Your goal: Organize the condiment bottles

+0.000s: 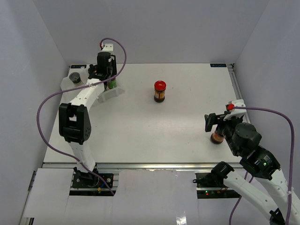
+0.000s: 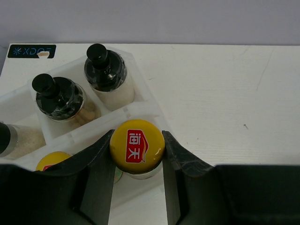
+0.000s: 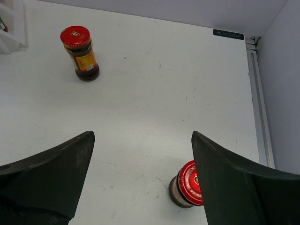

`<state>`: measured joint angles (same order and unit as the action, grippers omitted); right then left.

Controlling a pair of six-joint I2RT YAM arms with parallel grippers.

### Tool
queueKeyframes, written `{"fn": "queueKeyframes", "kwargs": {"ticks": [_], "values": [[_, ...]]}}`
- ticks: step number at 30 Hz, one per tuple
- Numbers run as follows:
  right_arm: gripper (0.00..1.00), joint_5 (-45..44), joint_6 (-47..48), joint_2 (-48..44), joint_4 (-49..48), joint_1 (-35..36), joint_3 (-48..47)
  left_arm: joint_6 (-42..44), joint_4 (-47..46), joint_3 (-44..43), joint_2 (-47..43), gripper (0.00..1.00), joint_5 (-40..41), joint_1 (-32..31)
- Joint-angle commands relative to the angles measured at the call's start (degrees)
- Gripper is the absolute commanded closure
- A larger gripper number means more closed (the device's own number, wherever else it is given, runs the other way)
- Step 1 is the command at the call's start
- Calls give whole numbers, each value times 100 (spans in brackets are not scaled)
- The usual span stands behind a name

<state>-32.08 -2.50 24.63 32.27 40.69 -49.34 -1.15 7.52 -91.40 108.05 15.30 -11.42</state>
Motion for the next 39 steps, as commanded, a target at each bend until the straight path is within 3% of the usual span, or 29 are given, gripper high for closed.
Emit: {"fn": "queueKeyframes", "kwargs": {"ticks": [1, 31, 35, 39], "values": [[10, -43, 66, 120, -361, 27, -76, -78, -971, 16, -724, 100, -98, 87], [10, -94, 127, 192, -457, 28, 18, -88, -1734, 937, -672, 100, -389, 184], [10, -99, 121, 176, -458, 33, 30, -92, -1766, 995, -654, 90, -379, 193], [10, -107, 118, 175, -451, 29, 30, -71, -1796, 1026, -652, 65, -388, 193]]}}
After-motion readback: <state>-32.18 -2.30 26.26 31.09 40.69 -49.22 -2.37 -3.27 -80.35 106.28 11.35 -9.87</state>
